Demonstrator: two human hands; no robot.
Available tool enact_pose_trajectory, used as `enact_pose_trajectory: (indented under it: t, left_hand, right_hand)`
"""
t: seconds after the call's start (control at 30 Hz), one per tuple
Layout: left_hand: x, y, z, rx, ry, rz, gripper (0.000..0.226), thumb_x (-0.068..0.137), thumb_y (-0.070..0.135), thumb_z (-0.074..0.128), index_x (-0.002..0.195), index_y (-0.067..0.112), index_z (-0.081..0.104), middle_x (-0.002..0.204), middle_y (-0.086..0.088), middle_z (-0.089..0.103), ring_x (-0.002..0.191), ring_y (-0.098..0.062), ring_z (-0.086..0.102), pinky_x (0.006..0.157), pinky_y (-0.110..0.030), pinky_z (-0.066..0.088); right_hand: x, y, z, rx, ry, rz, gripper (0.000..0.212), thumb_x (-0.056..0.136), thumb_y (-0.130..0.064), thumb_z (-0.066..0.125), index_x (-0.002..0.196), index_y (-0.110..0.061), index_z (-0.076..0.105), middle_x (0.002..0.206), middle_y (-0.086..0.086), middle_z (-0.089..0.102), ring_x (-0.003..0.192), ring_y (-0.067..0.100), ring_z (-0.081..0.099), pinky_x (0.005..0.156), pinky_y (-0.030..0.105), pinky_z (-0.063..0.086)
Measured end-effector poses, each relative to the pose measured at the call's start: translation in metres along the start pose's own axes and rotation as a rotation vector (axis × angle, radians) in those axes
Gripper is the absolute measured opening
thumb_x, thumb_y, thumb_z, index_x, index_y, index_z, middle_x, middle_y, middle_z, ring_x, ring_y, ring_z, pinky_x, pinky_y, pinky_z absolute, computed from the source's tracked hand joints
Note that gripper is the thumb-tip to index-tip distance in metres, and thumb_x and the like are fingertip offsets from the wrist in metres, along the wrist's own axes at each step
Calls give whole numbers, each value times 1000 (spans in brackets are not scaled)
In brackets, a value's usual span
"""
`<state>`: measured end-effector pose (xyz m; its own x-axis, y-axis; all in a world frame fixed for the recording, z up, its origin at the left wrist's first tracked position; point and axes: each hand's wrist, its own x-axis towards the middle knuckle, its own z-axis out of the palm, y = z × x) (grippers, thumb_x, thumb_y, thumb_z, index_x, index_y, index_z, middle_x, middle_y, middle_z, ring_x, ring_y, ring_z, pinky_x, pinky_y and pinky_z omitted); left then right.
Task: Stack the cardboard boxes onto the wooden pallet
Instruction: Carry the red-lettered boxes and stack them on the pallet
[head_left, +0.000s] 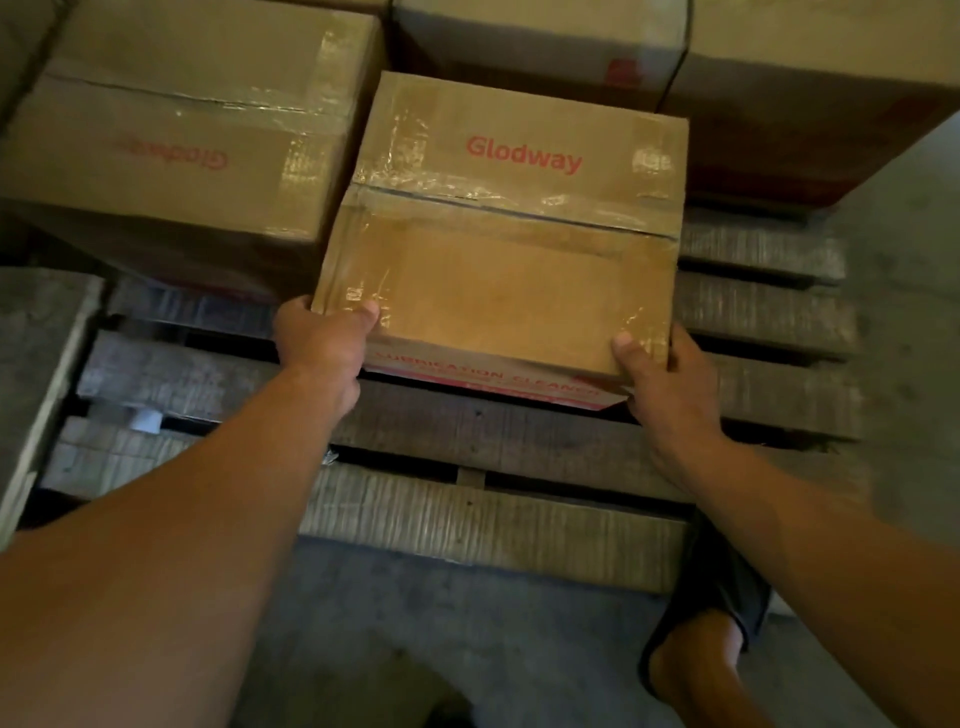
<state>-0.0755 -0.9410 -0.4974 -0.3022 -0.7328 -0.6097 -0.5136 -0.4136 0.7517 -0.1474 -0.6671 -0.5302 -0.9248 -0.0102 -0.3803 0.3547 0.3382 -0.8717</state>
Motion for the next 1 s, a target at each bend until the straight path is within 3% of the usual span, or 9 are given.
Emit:
enact_pose_trajectory:
  t: [0.07, 0.13, 0.23, 0.33, 0.5, 0.7, 0.9, 1.0]
  left_hand:
    - [-3, 0, 2, -107, 11, -105, 38, 85, 15, 77, 112, 12, 51, 108, -4, 62, 97, -19, 63, 94, -38, 55]
    - [-10, 2, 4, -199, -28, -159, 27, 89, 12, 72, 105, 12, 51, 95, -1, 58, 82, -15, 60, 87, -39, 59]
    - [-10, 11, 7, -214, -54, -149, 37, 93, 11, 67, 125, 7, 51, 101, -2, 56, 93, -18, 59, 87, -39, 59]
    - [-4, 25, 17, -205, -52, -138, 44, 94, 11, 66, 133, 6, 47, 108, -3, 52, 100, -21, 54, 90, -40, 58]
    - [6, 39, 36, -198, -41, -129, 44, 94, 14, 66, 133, 4, 47, 101, -2, 53, 83, -15, 55, 85, -37, 59]
    - [20, 55, 51, -187, -31, -123, 50, 93, 14, 68, 137, 7, 44, 120, -8, 51, 103, -22, 54, 85, -37, 59]
    - [29, 58, 53, -160, -13, -129, 55, 92, 15, 70, 139, 11, 43, 119, -6, 48, 103, -23, 52, 79, -38, 61]
    - [28, 56, 53, -106, -9, -126, 55, 94, 20, 68, 141, 12, 41, 134, -8, 48, 108, -25, 52, 80, -41, 61]
  right_hand:
    - [-2, 2, 7, 11, 29, 22, 38, 96, -42, 62, 133, -40, 53, 115, -19, 63, 112, 14, 61, 100, 54, 51]
    - [-2, 1, 13, 64, 56, 66, 43, 97, -42, 60, 138, -43, 46, 116, -22, 59, 117, 17, 58, 102, 57, 48]
    - [5, -3, 19, 109, 55, 89, 46, 99, -41, 58, 142, -37, 43, 132, -8, 58, 122, 23, 57, 105, 56, 47]
    - [19, -12, 23, 97, 54, 66, 49, 99, -43, 56, 145, -35, 43, 133, -6, 58, 121, 21, 58, 103, 54, 49]
    - [50, -33, 30, 94, 64, 60, 39, 101, -40, 54, 139, -36, 47, 124, -10, 58, 114, 17, 59, 99, 53, 52]
    - [74, -52, 31, 99, 30, 92, 40, 102, -38, 54, 140, -32, 44, 125, -6, 56, 113, 18, 57, 100, 53, 51]
    - [72, -54, 29, 87, -3, 96, 46, 103, -38, 52, 146, -34, 37, 135, -2, 54, 119, 21, 57, 99, 54, 52]
    - [70, -57, 25, 44, -16, 82, 48, 103, -40, 51, 147, -33, 36, 134, -4, 53, 120, 21, 56, 101, 53, 50]
